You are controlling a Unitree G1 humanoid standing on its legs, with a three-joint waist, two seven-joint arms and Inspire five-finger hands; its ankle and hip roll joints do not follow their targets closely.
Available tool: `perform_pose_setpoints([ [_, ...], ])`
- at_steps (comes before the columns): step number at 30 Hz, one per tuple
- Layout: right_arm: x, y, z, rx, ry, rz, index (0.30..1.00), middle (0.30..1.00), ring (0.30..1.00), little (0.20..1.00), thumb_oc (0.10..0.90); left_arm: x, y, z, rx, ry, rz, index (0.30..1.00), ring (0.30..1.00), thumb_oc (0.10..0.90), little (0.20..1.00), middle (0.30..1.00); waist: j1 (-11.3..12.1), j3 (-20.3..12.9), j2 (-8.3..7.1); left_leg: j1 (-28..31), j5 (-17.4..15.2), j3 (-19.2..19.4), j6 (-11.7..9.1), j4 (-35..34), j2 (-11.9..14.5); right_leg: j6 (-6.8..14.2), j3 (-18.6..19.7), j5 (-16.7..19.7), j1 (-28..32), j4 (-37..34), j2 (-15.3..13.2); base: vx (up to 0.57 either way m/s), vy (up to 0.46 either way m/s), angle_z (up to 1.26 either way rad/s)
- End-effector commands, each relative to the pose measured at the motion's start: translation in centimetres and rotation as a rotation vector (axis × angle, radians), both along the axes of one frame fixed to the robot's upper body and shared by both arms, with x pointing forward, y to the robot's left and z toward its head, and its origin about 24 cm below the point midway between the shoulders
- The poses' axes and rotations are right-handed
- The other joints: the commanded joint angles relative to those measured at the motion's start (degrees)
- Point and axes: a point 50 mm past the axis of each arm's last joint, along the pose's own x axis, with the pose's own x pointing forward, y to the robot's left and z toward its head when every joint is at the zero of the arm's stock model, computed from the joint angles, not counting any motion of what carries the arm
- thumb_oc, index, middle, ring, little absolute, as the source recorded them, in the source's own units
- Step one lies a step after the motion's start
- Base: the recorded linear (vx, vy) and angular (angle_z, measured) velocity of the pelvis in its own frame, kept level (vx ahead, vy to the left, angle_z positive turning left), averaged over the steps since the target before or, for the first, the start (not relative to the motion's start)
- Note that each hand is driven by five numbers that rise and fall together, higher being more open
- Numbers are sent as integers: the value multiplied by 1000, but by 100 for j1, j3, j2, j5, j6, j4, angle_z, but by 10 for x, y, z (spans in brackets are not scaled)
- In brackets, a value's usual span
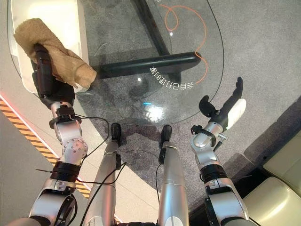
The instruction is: Wipe the table with a cloth and put it in the basket.
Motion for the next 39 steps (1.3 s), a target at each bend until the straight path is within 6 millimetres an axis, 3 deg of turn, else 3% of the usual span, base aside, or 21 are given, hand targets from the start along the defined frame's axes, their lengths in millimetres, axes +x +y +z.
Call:
perform_pose_setpoints([
  [1,1,-19,27,18,-150,-98,900,900,900,900,800,-22,16,89,102,-360,217,300,300,100,200,300,87,-162,-8,27,-481,469,662,272,-524,-45,119,305,296,-713,580,0,0,0],
  [8,0,-35,7,51,-37,-167,900,900,900,900,800,-15,22,105,140,-292,365,300,300,100,200,300,72,-162,3,-6,-504,490,659,319,-491,-68,118,282,274,-686,575,0,0,0],
  [18,-15,-61,-40,137,216,-240,900,900,900,900,800,-2,52,126,206,-72,688,300,300,100,200,300,28,-162,17,-40,-531,537,654,361,-413,-110,121,235,239,-661,588,0,0,0],
  [23,-14,-62,-44,148,269,-216,900,900,900,900,800,3,63,133,266,24,832,300,300,100,200,300,-25,-162,19,-131,-462,560,640,343,-379,-124,137,287,136,-684,594,-2,15,-2],
  [39,-11,-57,-52,158,339,-145,900,900,900,900,800,20,94,126,492,345,1106,300,300,100,200,300,-155,-162,-12,-154,-490,622,572,340,-301,-134,206,200,71,-659,640,1,18,-2],
])
